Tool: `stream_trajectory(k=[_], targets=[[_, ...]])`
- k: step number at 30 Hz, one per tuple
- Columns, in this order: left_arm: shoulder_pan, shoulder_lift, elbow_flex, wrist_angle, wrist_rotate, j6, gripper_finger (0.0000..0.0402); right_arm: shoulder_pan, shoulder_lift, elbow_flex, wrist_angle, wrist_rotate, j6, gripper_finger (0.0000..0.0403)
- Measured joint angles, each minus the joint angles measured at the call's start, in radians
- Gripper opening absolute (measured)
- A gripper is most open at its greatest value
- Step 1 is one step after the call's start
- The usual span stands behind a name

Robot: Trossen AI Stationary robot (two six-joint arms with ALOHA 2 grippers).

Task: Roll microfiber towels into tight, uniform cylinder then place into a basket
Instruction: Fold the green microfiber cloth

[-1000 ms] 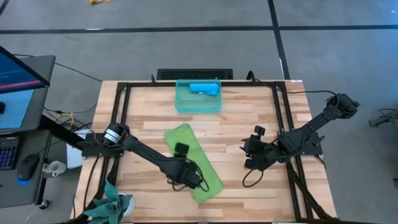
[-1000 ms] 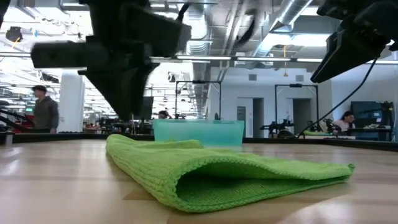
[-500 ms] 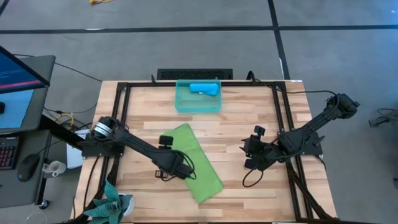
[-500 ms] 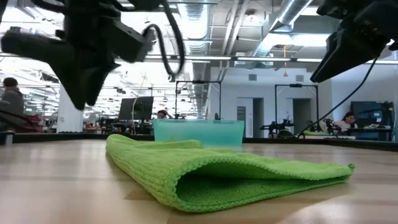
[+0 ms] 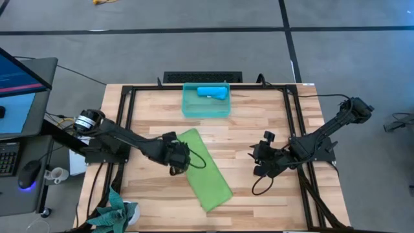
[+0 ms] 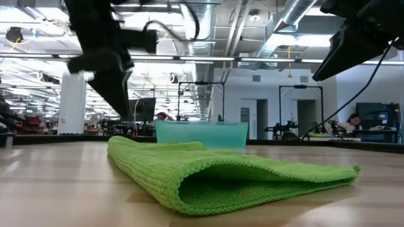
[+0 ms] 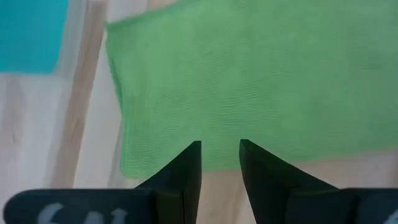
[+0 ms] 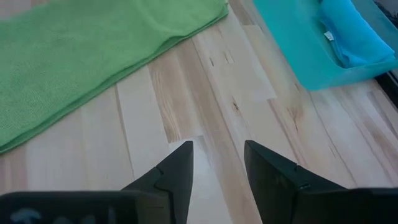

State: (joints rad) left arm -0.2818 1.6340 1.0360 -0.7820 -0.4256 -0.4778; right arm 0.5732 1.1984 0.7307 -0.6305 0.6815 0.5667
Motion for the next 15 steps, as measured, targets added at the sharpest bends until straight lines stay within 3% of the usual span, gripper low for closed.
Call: stream_trajectory(k=[8,15], targets=[[0.119,0.095,-0.034,0.224,0.056,0.070,0.0103,0.000,0.000,0.000,0.004,0.000,-0.001,0.0165],[0.161,0.193,-0.031,0.312,0.049,0.123,0.0103,0.000,0.000,0.000,0.003,0.000,-0.002,0.0165]])
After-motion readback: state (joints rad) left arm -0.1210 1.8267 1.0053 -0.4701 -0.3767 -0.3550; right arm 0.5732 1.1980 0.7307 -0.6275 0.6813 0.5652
